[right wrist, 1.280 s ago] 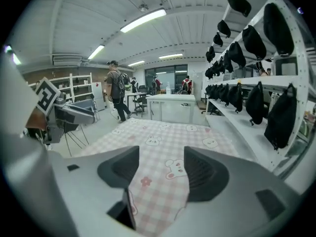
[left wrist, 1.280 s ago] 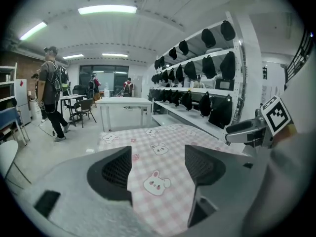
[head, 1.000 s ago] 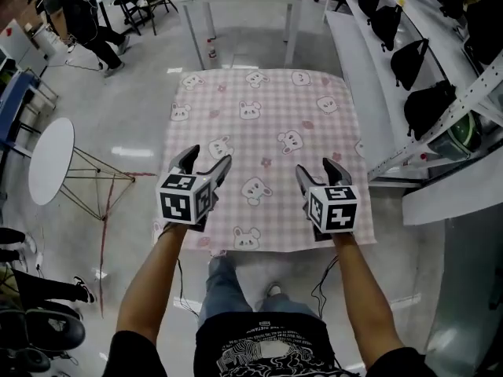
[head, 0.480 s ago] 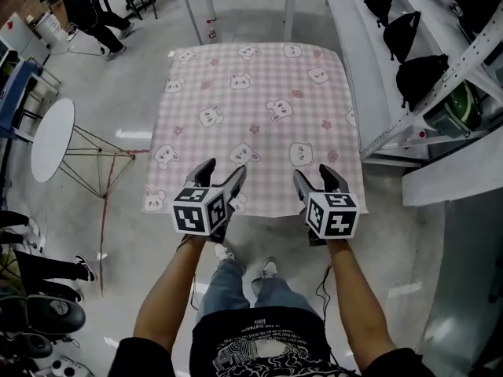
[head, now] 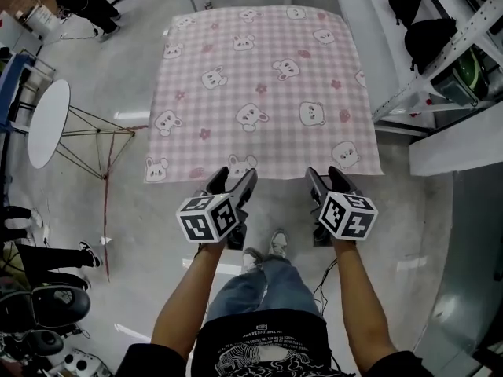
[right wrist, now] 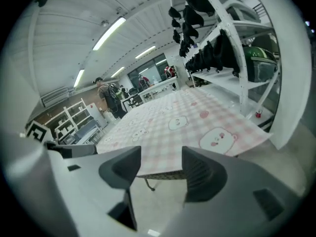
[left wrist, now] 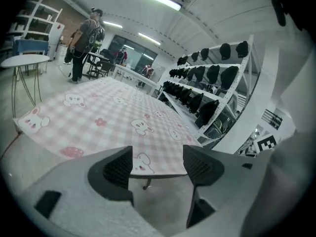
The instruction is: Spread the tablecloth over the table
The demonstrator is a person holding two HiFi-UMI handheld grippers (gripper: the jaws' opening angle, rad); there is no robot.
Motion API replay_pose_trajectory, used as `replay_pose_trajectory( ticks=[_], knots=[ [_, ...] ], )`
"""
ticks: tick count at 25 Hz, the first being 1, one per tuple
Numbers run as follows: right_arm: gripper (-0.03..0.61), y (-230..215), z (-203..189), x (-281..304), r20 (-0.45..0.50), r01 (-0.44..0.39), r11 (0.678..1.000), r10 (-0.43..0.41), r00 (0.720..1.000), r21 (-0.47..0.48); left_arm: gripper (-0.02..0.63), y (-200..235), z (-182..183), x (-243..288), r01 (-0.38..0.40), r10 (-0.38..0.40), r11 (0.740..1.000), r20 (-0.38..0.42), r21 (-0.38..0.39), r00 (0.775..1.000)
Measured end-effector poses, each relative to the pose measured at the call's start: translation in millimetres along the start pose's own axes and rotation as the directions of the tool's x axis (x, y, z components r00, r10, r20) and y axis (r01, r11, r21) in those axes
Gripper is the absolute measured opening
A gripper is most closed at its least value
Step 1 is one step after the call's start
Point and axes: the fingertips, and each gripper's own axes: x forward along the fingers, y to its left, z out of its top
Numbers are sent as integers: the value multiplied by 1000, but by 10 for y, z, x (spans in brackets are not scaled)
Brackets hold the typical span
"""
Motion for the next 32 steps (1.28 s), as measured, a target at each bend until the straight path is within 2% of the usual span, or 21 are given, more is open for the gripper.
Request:
replay_pose_trajectory(
  ticks=[3,5,8,11,15,20,23,26,30,31,32],
  knots=[
    [259,-22,-218,-69,-7,20,995,-20,1000,97,322,125,-234,-118,14,-16,993,-11,-119,1000],
    [259,-20,-351,-73,-10,17,983,-15,1000,181,319,233,-372,-156,25,-27,970,-5,-242,1000],
    [259,-88,-439,2,-14,8,952,-4,1000,307,312,334,-466,-78,48,-42,893,25,-447,999],
    [258,-166,-463,88,-6,1,908,1,1000,419,272,389,-497,13,61,-38,822,52,-566,998],
    [239,-176,-517,185,-2,-7,821,10,1000,570,261,474,-511,54,63,-27,755,66,-653,997],
    [206,-208,-586,278,-5,-2,663,9,1000,749,222,571,-487,84,75,-3,647,95,-759,995],
    [178,-227,-616,258,-7,8,609,-3,1000,793,154,609,-479,60,62,18,629,93,-775,995],
    [152,-224,-605,223,-13,12,587,-2,1000,810,101,608,-442,36,57,29,618,95,-784,995],
    [114,-244,-648,224,-12,9,597,0,1000,802,52,633,-529,40,63,33,601,104,-796,994],
    [58,-261,-671,236,-12,12,604,-4,1000,797,34,647,-567,53,66,33,599,107,-798,994],
    [34,-276,-685,250,-8,11,612,-7,1000,791,19,660,-598,67,68,32,596,109,-800,994]
  ],
)
